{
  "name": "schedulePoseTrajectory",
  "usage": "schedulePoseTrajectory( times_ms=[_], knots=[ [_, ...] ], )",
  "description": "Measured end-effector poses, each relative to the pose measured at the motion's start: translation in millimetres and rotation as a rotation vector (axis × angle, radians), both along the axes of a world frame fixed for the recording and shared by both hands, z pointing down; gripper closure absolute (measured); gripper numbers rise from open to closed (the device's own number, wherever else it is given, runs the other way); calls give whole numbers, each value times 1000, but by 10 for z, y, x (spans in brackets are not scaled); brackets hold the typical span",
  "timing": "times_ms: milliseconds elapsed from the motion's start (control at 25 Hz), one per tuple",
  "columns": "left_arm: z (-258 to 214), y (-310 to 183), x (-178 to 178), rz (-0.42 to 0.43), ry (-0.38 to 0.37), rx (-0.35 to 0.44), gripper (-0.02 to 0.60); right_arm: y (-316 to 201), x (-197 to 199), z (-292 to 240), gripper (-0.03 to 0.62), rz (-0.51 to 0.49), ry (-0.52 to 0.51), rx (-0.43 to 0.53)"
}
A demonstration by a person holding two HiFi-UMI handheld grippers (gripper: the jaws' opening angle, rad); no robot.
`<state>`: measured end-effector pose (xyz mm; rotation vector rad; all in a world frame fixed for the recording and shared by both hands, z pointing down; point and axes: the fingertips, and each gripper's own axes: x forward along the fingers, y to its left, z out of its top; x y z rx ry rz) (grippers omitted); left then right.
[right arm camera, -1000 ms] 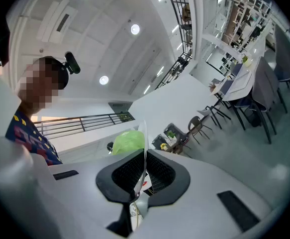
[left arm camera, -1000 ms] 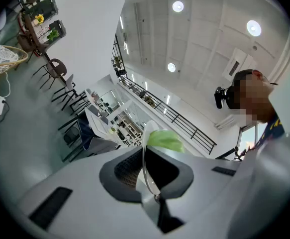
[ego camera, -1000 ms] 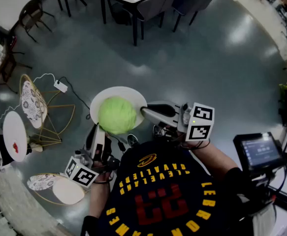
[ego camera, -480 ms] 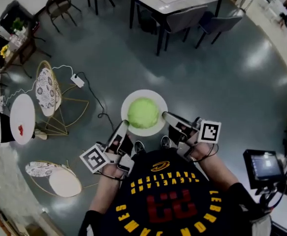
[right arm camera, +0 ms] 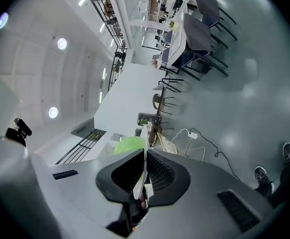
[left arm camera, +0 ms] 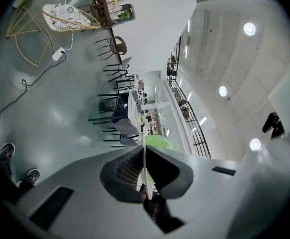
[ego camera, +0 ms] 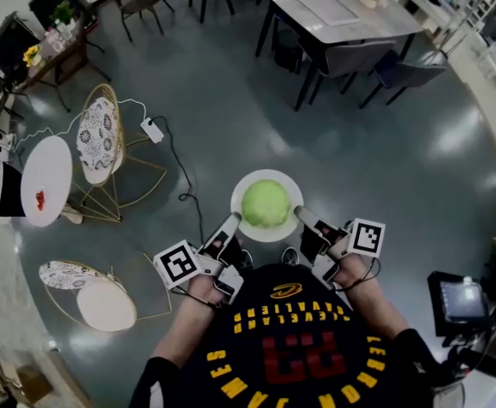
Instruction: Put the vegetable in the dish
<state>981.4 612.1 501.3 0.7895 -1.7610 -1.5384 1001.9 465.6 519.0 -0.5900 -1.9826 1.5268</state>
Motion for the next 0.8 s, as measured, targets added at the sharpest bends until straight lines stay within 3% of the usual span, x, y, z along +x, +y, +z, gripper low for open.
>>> schedulePoseTrajectory(
  times_ms=[520, 800],
  knots=[
    [261, 371, -128, -14, 71, 79, 569, 372, -108, 213, 576, 20, 65, 22],
    [217, 266, -636, -77, 48, 48, 569, 232, -702, 196, 576, -28, 28, -14]
  ],
)
